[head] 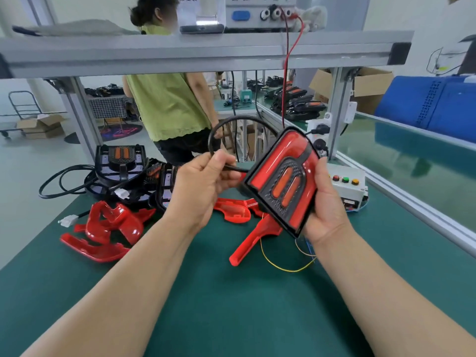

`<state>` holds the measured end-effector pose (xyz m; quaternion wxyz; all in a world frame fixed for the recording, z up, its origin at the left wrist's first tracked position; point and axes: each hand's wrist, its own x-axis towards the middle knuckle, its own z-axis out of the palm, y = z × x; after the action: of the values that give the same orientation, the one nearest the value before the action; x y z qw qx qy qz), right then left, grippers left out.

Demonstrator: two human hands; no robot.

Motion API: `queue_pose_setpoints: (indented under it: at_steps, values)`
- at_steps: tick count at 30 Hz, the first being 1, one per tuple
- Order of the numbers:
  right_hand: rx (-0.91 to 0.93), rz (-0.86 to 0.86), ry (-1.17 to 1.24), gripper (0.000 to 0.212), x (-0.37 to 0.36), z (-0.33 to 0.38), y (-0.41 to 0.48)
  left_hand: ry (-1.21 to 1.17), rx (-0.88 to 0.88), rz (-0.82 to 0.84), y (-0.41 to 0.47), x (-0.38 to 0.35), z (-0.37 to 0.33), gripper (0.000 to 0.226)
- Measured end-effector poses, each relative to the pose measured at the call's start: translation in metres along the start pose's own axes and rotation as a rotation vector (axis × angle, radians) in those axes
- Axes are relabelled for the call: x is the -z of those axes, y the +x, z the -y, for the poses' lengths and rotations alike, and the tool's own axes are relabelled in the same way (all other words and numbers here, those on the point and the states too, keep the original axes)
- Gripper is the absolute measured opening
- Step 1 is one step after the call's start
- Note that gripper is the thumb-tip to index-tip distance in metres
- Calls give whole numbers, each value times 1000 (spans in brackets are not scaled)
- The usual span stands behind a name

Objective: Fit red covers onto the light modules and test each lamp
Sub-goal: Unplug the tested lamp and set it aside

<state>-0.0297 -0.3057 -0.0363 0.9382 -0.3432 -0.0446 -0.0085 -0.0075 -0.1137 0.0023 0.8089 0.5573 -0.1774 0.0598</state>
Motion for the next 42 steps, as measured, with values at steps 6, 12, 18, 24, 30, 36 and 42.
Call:
queue_pose_setpoints:
  at_steps: [6, 12, 18, 24, 30, 36, 42]
  values:
    - [104, -32, -69, 62, -7, 27, 1, -40, 192, 34, -8, -17, 13, 19]
    - [183, -145, -409, 50, -25, 69, -12, 239, 135, -244, -15, -45, 23, 22]
    - [260, -365, -563, 56, -14, 111, -47, 301, 183, -83, -34, -99, 12, 47]
    - [371, -542, -610, 53, 14, 168, -99, 308, 179, 172, -53, -175, 25, 16]
    - [474, -766, -680, 50, 42, 230, -148, 228, 153, 355, -68, -249, 44, 18]
    - [570, -946, -705, 36, 65, 289, -204, 220, 196, 482, -91, -326, 59, 21]
    - [631, -1087, -759, 12, 85, 328, -260, 235, 270, 616, -119, -394, 68, 26]
